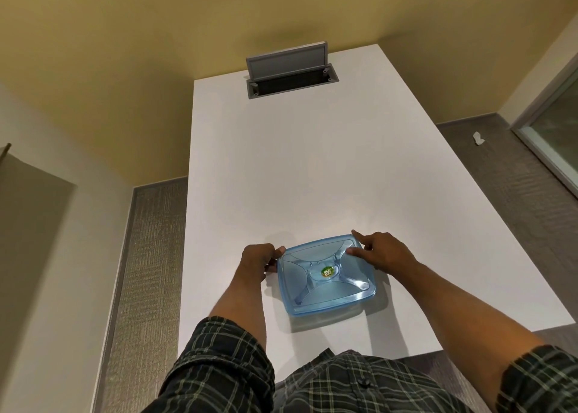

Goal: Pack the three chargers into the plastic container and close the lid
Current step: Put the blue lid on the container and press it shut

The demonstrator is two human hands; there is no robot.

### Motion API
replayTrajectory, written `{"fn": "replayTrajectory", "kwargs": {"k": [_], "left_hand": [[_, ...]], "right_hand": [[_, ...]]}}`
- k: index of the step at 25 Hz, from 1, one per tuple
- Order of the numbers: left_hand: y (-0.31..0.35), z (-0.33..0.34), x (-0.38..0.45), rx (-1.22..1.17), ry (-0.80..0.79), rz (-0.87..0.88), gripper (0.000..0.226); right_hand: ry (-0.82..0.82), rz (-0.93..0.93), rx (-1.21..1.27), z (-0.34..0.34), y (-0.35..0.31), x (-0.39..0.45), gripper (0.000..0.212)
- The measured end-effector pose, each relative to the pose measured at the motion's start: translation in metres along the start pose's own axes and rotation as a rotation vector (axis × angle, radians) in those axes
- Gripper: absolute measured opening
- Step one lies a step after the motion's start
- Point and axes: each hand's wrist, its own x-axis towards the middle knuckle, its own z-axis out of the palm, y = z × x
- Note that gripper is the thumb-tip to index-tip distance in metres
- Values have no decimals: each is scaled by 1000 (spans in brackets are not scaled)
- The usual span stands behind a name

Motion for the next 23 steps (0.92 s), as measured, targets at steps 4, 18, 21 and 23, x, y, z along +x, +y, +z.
{"fn": "replayTrajectory", "kwargs": {"k": [4, 18, 21, 23], "left_hand": [[-1, 0, 0, -11, -14, -28, 28], [-12, 19, -23, 499, 238, 686, 13], [-11, 18, -29, 841, 248, 776, 11], [-12, 12, -29, 1015, 234, 854, 23]], "right_hand": [[156, 124, 451, 7, -5, 9, 41], [74, 218, 454, -3, -14, 23, 19], [66, 207, 443, -3, -14, 18, 15], [63, 181, 429, -4, -15, 15, 14]]}}
